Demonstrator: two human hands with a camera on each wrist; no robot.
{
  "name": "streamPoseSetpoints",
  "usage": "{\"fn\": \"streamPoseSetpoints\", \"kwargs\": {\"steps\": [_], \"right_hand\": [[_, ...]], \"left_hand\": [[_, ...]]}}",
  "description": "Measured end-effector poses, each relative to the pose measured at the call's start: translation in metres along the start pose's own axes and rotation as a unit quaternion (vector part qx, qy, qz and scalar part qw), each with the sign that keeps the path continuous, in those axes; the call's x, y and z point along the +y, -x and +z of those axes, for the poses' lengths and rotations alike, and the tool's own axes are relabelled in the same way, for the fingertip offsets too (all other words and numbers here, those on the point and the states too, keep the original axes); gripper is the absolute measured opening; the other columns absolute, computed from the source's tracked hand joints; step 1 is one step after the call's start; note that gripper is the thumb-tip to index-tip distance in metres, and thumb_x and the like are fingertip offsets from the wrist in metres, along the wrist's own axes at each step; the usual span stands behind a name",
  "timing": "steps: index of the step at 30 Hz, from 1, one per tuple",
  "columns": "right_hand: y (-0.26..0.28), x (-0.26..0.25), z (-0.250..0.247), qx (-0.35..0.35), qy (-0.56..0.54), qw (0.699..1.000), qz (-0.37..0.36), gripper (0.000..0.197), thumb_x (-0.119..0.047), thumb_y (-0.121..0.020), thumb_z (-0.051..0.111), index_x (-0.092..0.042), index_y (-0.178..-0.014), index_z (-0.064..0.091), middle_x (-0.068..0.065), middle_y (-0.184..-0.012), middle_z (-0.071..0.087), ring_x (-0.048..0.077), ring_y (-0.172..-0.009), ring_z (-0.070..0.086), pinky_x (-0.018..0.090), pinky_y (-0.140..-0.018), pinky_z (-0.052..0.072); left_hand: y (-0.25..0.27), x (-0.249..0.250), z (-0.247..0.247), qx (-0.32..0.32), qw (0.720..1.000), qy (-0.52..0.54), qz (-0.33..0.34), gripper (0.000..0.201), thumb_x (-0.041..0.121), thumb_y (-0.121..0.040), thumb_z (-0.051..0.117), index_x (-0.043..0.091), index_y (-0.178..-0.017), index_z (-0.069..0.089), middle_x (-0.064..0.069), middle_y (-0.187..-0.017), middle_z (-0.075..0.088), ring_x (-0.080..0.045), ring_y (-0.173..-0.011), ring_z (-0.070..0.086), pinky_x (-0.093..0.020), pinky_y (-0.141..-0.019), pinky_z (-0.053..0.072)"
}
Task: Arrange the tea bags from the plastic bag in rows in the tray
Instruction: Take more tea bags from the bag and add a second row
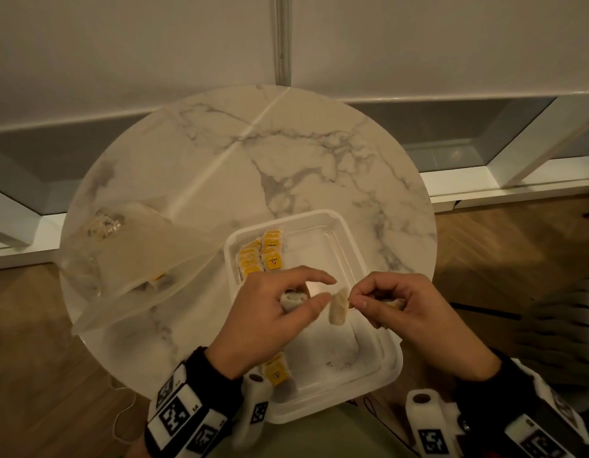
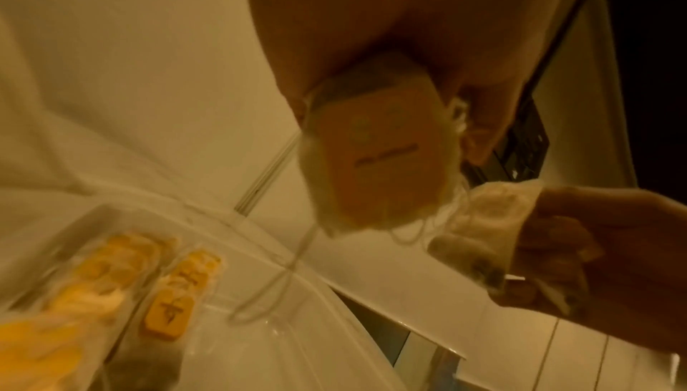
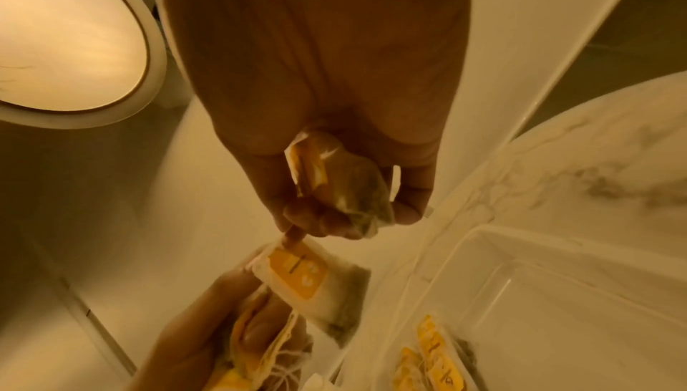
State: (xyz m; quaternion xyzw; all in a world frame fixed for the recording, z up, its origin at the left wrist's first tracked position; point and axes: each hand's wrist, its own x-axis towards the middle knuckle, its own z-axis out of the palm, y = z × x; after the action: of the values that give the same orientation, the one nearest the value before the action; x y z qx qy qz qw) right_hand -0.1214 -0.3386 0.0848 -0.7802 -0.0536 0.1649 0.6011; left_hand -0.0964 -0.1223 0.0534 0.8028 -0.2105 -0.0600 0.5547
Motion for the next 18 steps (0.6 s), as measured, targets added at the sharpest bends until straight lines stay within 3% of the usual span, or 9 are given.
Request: {"fn": "streamPoseSetpoints", "kwargs": {"steps": [3, 8, 12, 18], "right_hand": [[0.0, -0.001, -0.003, -0.003, 0.011, 1.0, -0.005, 0.012, -0.013, -0.092, 0.063, -0.012, -0.088, 0.075, 0.002, -0.074, 0.066, 0.006, -0.065, 0.055, 0.018, -0.063, 0.047], [0.0, 0.0, -0.007, 0.002, 0.009, 1.0, -0.005, 0.012, -0.009, -0.092, 0.063, -0.012, -0.086, 0.073, -0.004, -0.073, 0.066, 0.004, -0.064, 0.055, 0.016, -0.062, 0.046], [0.001, 0.001, -0.01, 0.006, 0.009, 1.0, -0.009, 0.012, -0.007, -0.092, 0.063, -0.012, -0.085, 0.072, -0.004, -0.072, 0.066, 0.004, -0.063, 0.055, 0.015, -0.062, 0.046], [0.007, -0.002, -0.014, -0.021, -0.013, 1.0, -0.004, 0.009, -0.008, -0.091, 0.065, -0.011, -0.088, 0.072, 0.001, -0.073, 0.066, 0.008, -0.066, 0.059, 0.018, -0.067, 0.049]], "left_hand": [[-0.005, 0.001, 0.008, -0.045, 0.995, -0.089, 0.023, 0.022, 0.042, -0.088, 0.061, 0.033, -0.104, 0.074, 0.012, -0.065, 0.065, -0.007, -0.062, 0.062, -0.028, -0.063, 0.048], [-0.003, 0.005, 0.017, 0.009, 0.994, -0.098, 0.052, 0.014, 0.035, -0.089, 0.066, 0.026, -0.091, 0.077, 0.02, -0.076, 0.069, 0.003, -0.072, 0.064, -0.027, -0.065, 0.052], [-0.001, 0.005, 0.018, 0.054, 0.992, -0.078, 0.08, 0.008, 0.025, -0.088, 0.072, 0.02, -0.09, 0.078, 0.017, -0.084, 0.072, 0.0, -0.079, 0.068, -0.034, -0.068, 0.055], [0.002, 0.003, 0.016, 0.108, 0.975, -0.115, 0.157, 0.008, 0.023, -0.089, 0.073, 0.017, -0.092, 0.079, 0.005, -0.079, 0.071, -0.012, -0.072, 0.065, -0.035, -0.063, 0.053]]}}
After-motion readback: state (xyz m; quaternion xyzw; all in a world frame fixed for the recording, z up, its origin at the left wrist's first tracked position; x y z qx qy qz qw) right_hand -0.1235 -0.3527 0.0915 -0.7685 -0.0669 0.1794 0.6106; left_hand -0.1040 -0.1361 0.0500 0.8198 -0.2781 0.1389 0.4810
